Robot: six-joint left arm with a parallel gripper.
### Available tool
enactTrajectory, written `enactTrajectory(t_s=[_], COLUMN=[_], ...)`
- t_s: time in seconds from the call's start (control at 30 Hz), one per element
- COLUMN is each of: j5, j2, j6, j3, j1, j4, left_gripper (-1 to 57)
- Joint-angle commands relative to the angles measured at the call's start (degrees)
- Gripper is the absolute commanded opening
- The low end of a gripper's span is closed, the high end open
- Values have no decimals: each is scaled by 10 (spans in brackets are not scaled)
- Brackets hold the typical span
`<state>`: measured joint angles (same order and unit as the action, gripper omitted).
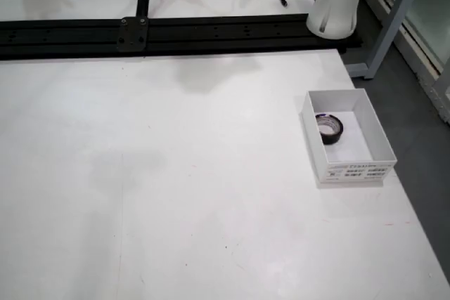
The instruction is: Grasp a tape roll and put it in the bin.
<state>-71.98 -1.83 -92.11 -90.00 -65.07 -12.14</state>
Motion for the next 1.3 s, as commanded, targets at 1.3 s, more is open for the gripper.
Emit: enactTrajectory(t_s=[1.3], j5=[-1], j2=[1], j6=[0], j3=[0], j1=[27], j4=[-21], left_gripper=[-4])
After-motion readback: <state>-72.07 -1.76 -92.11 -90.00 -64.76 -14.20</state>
